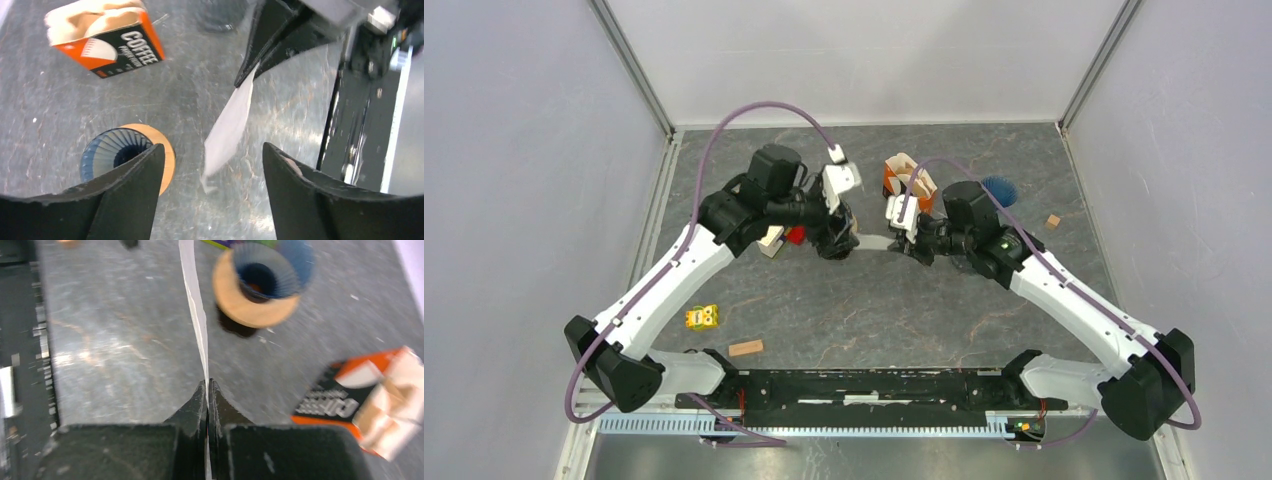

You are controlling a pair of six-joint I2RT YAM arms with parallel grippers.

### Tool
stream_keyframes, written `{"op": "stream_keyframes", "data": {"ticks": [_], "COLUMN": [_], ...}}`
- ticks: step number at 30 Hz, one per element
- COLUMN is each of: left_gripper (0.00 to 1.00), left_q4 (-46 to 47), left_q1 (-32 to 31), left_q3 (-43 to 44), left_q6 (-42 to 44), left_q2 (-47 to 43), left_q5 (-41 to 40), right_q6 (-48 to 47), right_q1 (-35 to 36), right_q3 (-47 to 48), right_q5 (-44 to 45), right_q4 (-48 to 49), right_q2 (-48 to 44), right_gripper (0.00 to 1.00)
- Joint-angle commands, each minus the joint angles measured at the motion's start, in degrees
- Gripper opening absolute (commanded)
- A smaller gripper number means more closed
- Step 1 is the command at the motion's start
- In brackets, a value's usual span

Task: Place the coffee filter in the dripper
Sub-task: Place the coffee filter in the coffee dripper.

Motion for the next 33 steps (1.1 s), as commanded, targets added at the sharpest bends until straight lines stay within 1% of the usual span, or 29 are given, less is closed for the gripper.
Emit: {"op": "stream_keyframes", "data": {"ticks": [1, 3, 4, 5, 6, 7, 8, 10, 12, 14, 16, 17, 20, 23, 24, 27, 33], "left_gripper": [0.83, 0.85, 0.87, 0.88, 0.87, 0.87, 0.86, 0.82, 0.81, 0.81, 0.82, 0.82, 0.81, 0.77, 0.74, 0.60, 0.28], "left_q4": [8.9, 9.7, 9.6, 9.2, 8.1, 5.6, 2.9, -1.8, -6.0, -10.6, -13.4, -14.0, -14.8, -14.8, -13.7, -11.5, -8.6], "left_q1": [1.7, 2.2, 2.3, 2.0, 1.7, 1.5, 1.3, 1.1, 1.0, 1.0, 0.7, 0.5, -1.1, -3.2, -3.7, -4.2, -4.5], "left_q3": [6.7, 8.6, 9.5, 10.2, 11.1, 12.0, 12.7, 13.2, 13.9, 15.3, 16.1, 16.2, 15.7, 14.7, 14.0, 13.0, 9.6], "left_q6": [-22.6, -29.5, -29.6, -27.9, -23.5, -19.1, -12.9, -1.9, 8.1, 15.2, 20.3, 21.5, 22.9, 23.8, 23.5, 22.0, 20.9], "left_q2": [0.5, 1.2, 1.6, 1.8, 2.0, 2.1, 2.3, 2.4, 2.8, 3.1, 3.3, 3.4, 3.8, 4.7, 4.9, 5.2, 5.1], "left_q5": [-5.1, -2.7, 1.0, 4.0, 7.2, 9.1, 9.9, 10.8, 10.8, 10.6, 10.7, 10.4, 10.6, 9.5, 8.6, 7.6, 6.5], "right_q6": [3.4, 1.3, -1.6, -4.4, -7.4, -9.5, -11.3, -14.9, -17.1, -18.3, -19.2, -19.3, -18.9, -18.3, -18.1, -17.4, -14.7], "right_q1": [-0.3, -0.1, 0.1, 0.2, 0.3, 0.3, 0.3, 0.3, 0.3, 0.3, 0.2, 0.3, 0.3, 0.2, 0.3, 0.3, 0.3], "right_q3": [4.2, 5.7, 6.7, 8.2, 9.4, 10.8, 12.0, 13.5, 14.5, 15.9, 17.2, 17.6, 17.5, 17.5, 17.5, 17.3, 16.0], "right_q5": [20.9, 21.1, 19.2, 17.3, 15.8, 14.0, 12.1, 7.1, 4.5, 3.5, 2.2, 1.7, -0.1, -2.3, -2.9, -3.8, -4.4], "right_q4": [4.7, 4.0, 2.5, 0.4, -1.6, -3.6, -5.3, -8.7, -11.4, -13.9, -16.3, -16.9, -16.7, -16.6, -16.6, -16.4, -13.5], "right_q2": [-2.2, -1.8, -1.7, -1.4, -1.1, -1.1, -1.1, -1.4, -1.3, -0.3, 0.5, 0.7, 0.6, 1.0, 1.1, 1.4, 0.5], "right_gripper": [0.00, 0.00, 0.00, 0.00, 0.00, 0.00, 0.00, 0.00, 0.00, 0.00, 0.00, 0.00, 0.00, 0.00, 0.00, 0.00, 0.00]}}
